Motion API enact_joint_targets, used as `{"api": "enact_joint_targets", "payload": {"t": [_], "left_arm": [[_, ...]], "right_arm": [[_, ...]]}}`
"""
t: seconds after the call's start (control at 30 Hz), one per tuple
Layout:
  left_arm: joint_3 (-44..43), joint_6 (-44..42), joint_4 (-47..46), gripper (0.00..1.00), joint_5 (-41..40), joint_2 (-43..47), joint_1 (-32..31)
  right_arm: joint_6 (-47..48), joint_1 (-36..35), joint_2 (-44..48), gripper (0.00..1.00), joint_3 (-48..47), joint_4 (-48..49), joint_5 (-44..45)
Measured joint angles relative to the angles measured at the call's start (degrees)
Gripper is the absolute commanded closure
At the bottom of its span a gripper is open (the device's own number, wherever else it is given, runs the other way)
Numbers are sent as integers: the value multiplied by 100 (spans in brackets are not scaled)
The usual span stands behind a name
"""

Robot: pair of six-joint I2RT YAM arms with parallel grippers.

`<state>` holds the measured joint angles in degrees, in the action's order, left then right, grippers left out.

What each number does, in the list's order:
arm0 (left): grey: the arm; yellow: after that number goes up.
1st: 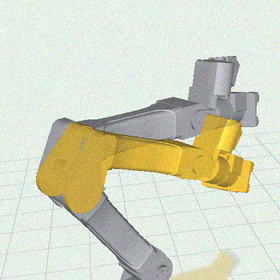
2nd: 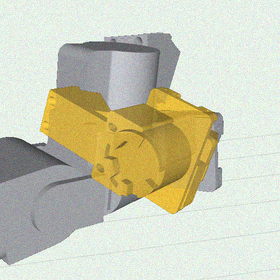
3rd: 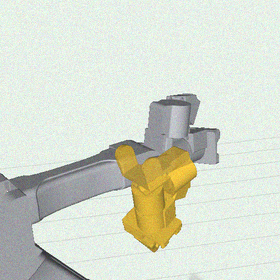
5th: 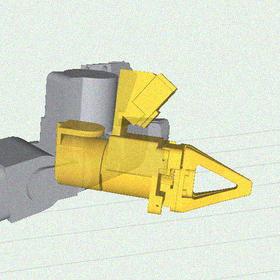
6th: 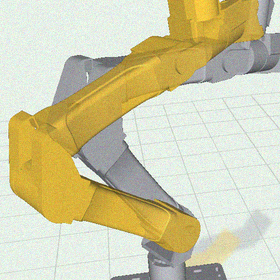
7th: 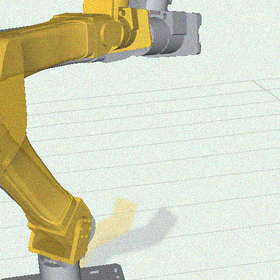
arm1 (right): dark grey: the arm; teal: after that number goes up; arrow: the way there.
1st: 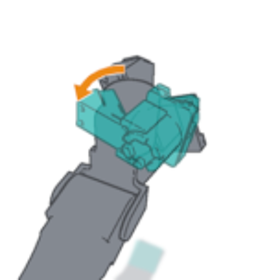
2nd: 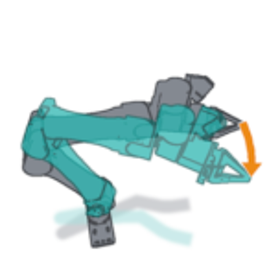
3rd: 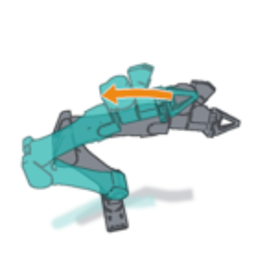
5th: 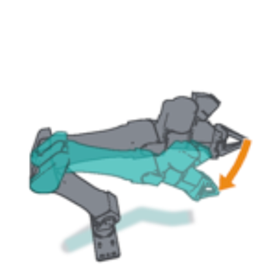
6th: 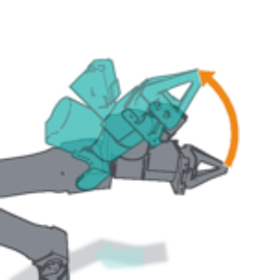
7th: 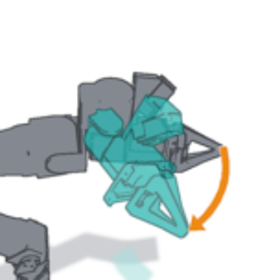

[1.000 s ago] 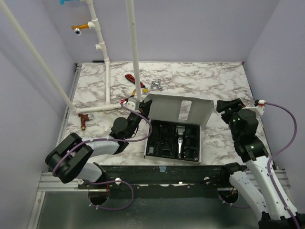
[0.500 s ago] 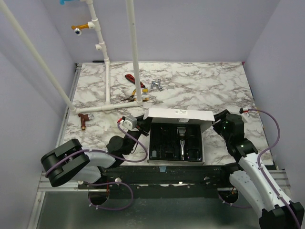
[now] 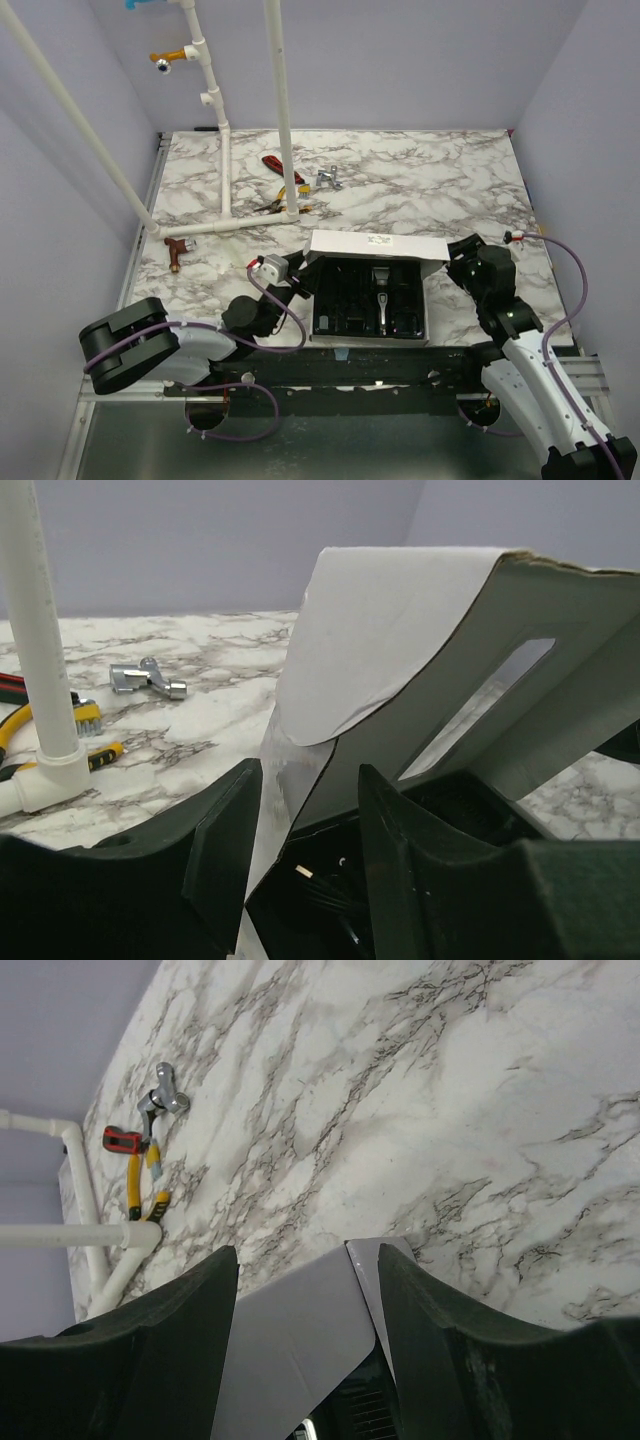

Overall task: Sort the hair-cutting tools
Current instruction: Close the storage box at the center of the board.

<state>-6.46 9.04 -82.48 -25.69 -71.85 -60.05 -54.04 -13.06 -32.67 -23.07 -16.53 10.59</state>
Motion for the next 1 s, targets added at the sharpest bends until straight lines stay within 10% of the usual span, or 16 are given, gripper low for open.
{"api": "enact_joint_targets", "payload": {"t": [0.43, 1.0], "left_arm": [[90, 210, 1355, 46, -236, 1401, -144], [-638, 2763, 7031, 37, -1768, 3781, 146]], "right_arm": [[-61, 0, 470, 39, 243, -168, -15], [-105, 0, 535, 39, 251, -299, -20]]}}
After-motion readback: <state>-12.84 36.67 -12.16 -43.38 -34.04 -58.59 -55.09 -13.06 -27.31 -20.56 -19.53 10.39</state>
